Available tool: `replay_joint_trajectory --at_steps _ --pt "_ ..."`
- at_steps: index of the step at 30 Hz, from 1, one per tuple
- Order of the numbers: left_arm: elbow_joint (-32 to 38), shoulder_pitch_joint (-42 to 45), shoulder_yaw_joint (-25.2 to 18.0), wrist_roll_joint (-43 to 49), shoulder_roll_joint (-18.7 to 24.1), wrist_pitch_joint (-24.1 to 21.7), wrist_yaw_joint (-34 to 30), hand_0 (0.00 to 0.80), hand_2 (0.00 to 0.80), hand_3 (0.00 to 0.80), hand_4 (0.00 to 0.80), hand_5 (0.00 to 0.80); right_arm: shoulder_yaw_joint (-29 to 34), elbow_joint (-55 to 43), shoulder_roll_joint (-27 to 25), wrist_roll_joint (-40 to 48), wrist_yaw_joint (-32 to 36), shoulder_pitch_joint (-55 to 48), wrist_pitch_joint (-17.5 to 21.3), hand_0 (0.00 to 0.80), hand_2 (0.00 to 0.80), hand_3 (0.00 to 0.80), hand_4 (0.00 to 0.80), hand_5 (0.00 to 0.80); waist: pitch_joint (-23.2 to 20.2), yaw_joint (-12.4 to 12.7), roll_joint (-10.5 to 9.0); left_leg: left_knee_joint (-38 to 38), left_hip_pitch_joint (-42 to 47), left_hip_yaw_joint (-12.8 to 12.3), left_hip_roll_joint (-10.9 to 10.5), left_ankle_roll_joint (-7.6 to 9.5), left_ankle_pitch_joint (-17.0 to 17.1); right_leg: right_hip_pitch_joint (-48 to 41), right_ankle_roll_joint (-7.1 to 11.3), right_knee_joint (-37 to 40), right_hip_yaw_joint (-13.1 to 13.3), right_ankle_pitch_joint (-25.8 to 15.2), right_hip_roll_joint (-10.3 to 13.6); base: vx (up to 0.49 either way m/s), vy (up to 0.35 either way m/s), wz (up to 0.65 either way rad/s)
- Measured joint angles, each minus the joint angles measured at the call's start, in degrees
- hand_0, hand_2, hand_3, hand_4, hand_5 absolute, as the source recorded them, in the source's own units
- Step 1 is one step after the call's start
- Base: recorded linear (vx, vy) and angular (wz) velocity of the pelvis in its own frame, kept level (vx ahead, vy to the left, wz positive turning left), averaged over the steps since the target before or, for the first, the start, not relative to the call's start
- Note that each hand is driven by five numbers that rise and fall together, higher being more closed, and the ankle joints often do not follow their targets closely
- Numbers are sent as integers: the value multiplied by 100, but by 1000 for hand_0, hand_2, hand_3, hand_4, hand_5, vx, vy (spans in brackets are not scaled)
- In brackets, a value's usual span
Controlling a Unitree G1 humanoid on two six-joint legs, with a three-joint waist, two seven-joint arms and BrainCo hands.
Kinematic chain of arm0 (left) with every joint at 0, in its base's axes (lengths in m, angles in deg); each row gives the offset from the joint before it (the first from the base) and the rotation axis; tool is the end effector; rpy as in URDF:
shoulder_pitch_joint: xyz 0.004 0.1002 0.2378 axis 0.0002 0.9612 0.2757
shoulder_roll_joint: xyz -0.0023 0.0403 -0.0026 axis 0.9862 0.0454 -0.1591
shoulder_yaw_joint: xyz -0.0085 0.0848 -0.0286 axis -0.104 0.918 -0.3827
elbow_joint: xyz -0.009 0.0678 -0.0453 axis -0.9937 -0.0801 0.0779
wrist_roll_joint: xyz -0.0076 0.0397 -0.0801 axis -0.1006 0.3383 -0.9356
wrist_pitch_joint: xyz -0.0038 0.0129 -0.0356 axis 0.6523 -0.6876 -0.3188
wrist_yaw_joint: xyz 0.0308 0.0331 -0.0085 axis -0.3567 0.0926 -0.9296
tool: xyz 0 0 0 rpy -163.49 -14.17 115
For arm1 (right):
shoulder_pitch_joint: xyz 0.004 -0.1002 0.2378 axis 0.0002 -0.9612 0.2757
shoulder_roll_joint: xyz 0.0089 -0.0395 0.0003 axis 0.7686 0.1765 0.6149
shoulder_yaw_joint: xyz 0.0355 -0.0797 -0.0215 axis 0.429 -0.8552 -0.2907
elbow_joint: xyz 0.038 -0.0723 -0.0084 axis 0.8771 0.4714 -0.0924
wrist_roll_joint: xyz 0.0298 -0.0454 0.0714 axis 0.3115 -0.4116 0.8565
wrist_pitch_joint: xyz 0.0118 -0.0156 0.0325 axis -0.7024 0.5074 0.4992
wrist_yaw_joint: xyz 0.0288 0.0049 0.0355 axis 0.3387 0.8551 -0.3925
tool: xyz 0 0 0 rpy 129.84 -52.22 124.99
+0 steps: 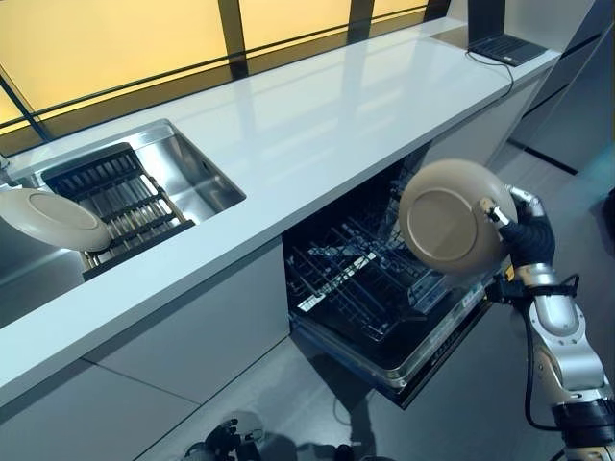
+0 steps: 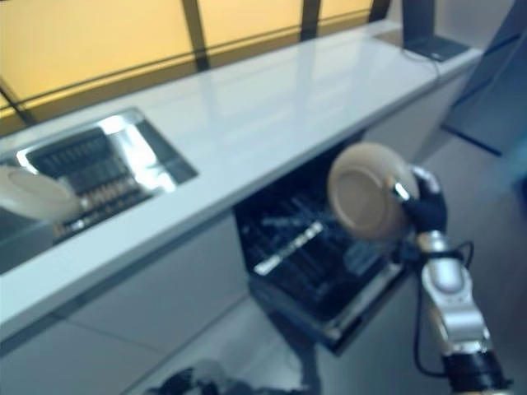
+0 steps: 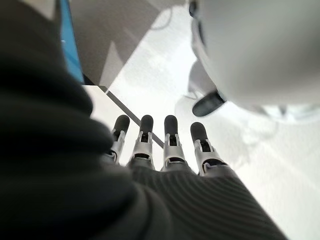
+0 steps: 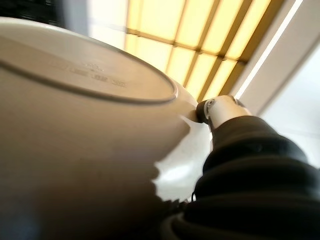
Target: Take plates into dishwasher
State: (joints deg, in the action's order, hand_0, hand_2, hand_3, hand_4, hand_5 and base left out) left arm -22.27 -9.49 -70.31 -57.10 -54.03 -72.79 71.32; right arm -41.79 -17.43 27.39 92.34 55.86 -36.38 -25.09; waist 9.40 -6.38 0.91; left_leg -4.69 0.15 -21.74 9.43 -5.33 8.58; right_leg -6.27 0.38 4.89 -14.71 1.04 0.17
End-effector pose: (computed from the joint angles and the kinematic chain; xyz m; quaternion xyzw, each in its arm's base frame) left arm 0.0837 0.2026 -0.0897 0.1217 0.5206 -0.0280 0.8446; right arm 0.2004 -0.2502 0.1284 -0.0684 -0.1651 -0.0560 0.9823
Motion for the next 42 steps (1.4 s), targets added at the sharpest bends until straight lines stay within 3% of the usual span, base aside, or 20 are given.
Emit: replay_joint_trajectory --at_steps 9,19,25,34,42 --pt "-70 -61 17 2 5 -70 -3 0 0 0 0 0 48 290 8 -494 128 -419 -27 800 800 800 800 800 103 -209 94 -10 -6 -2 -11 0 0 -3 -16 -1 -4 1 24 23 27 1" --pt "88 -261 174 6 -5 -84 -19 0 0 0 0 0 -134 531 188 -997 176 -418 -80 800 800 800 800 800 145 -213 159 -11 -79 133 -68 6 -2 1 13 0 -133 19 48 40 42 7" --pt "80 -255 179 20 -3 14 -18 0 0 0 0 0 -598 530 220 -1364 141 -232 -145 800 800 800 800 800 146 -160 162 -10 -89 157 -117 33 -20 -6 38 -1 -152 37 95 35 19 3" --pt "94 -326 270 226 -7 21 -53 0 0 0 0 0 -939 533 233 -1615 142 77 -412 800 800 800 800 800 143 81 159 -8 -78 224 -136 41 -19 -57 49 -1 -164 44 97 34 9 4" --pt "91 -332 271 230 2 78 -85 0 0 0 0 0 -1099 671 246 -2026 -32 393 -749 800 800 800 800 800 138 149 120 -11 -84 309 -157 56 -8 -90 57 -1 -178 49 101 7 10 5"
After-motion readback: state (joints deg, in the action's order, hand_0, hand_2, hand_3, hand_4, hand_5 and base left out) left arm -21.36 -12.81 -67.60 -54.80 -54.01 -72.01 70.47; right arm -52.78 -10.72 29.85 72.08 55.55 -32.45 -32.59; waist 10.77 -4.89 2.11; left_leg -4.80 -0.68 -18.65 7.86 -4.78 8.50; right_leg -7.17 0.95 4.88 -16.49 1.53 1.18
